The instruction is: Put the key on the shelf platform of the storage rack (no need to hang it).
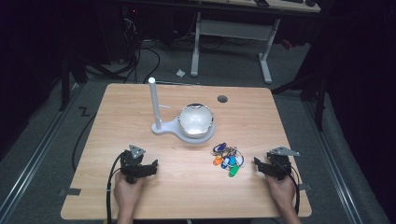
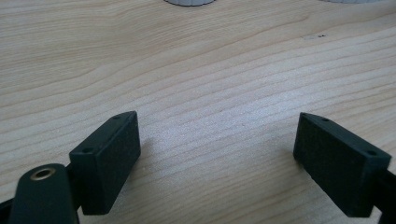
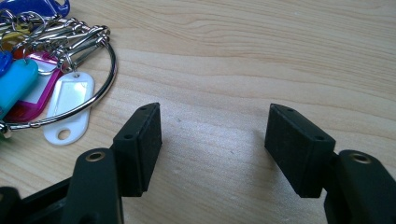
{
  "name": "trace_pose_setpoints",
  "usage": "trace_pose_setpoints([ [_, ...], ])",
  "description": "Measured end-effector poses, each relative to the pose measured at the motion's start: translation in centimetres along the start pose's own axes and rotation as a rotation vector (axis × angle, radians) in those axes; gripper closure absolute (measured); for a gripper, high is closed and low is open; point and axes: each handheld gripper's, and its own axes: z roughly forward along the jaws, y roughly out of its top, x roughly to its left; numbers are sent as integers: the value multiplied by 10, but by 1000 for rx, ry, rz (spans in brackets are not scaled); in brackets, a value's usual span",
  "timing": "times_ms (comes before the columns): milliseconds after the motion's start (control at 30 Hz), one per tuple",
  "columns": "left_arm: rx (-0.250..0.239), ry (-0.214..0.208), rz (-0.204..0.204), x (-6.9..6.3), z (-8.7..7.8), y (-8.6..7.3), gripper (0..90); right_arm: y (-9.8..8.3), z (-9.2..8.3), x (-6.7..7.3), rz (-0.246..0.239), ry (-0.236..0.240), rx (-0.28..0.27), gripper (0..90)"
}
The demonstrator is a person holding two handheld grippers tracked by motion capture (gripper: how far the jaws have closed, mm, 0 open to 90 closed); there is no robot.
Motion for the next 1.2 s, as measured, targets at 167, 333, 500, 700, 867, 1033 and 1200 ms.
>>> trace_pose_setpoints([
  [167, 0, 0, 1, 0, 0, 0, 151, 0, 0, 0, 0, 0, 0, 366],
  [333, 0, 0, -1, 0, 0, 0, 151, 0, 0, 0, -1, 0, 0, 366],
  [500, 0, 0, 0, 0, 0, 0, 152, 0, 0, 0, 1, -2, 0, 364],
  [700, 0, 0, 0, 0, 0, 0, 151, 0, 0, 1, 0, 0, 0, 354],
  [867, 0, 0, 1, 0, 0, 0, 151, 0, 0, 1, -2, 3, 2, 342],
  [1033, 0, 0, 0, 0, 0, 0, 151, 0, 0, 1, -4, 6, 2, 340],
  [1200, 0, 0, 0, 0, 0, 0, 151, 0, 0, 1, -1, 9, 1, 345],
])
